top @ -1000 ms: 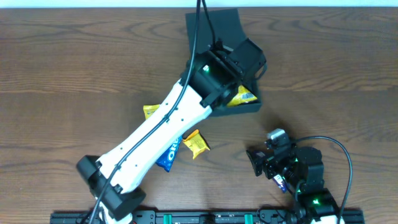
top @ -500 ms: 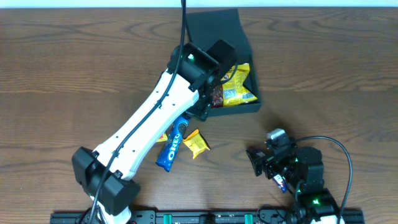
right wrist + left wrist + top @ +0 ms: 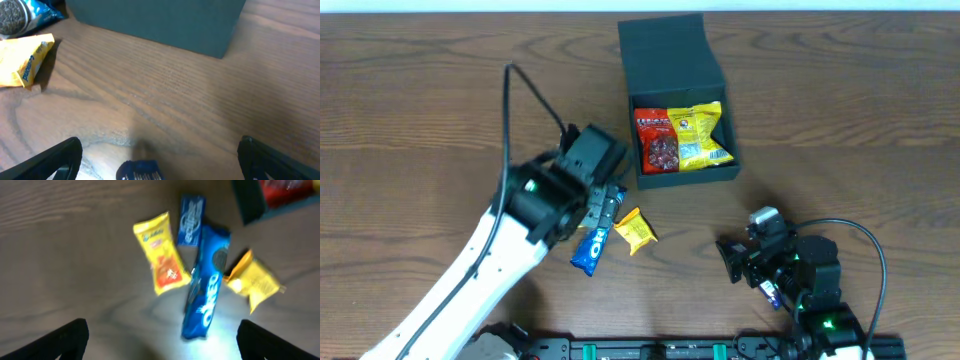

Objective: Pack container
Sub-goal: 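Withdraw the left gripper from the box toward the Oreo pack, then lower the left gripper and grasp the blue Oreo pack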

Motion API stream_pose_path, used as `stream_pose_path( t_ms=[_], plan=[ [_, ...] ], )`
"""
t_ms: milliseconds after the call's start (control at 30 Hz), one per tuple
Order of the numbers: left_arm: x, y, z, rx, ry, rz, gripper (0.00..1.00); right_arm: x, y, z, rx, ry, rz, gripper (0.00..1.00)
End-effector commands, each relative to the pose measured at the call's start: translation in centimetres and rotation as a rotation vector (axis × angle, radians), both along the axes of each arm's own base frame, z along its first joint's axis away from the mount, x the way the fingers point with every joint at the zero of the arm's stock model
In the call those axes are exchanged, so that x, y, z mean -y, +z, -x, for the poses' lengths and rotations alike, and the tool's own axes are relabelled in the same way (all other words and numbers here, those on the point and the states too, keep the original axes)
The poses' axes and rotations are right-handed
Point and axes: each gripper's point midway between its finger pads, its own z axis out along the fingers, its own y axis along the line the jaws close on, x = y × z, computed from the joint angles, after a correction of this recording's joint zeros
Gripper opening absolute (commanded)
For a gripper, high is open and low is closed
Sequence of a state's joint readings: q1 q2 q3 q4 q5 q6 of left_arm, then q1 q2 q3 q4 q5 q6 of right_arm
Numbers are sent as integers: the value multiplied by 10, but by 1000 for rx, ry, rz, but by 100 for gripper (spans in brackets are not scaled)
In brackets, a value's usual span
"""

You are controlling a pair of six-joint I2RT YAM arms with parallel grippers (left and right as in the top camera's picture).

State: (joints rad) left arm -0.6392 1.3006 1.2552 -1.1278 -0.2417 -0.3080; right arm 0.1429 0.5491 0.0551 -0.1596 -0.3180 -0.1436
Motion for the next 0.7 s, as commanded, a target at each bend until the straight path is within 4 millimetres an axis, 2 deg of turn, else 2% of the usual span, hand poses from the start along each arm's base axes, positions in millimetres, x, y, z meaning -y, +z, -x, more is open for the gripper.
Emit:
stream_pose_path(
  t_ms=[0,200,333,367,400,467,567,667],
  plan=[
    [-6,-10,4,32,132,68,96,2,-1,0,2,0,8,99],
    [-20,-49,6,54,370,97,96,2,-1,0,2,0,8,99],
    [-21,-70,11,22,405,120,96,2,-1,0,2,0,8,99],
    [-14,-74,11,-2,364,142,96,2,-1,0,2,0,8,99],
    [2,-78,13,-52,205,154,96,2,-1,0,2,0,8,99],
    [17,-87,19,-126,48,158,96,2,-1,0,2,0,8,99],
    [22,-104,31,-231,-153,96,96,2,-1,0,2,0,8,99],
    [20,-117,32,-276,-216,38,96,2,-1,0,2,0,8,99]
  ],
)
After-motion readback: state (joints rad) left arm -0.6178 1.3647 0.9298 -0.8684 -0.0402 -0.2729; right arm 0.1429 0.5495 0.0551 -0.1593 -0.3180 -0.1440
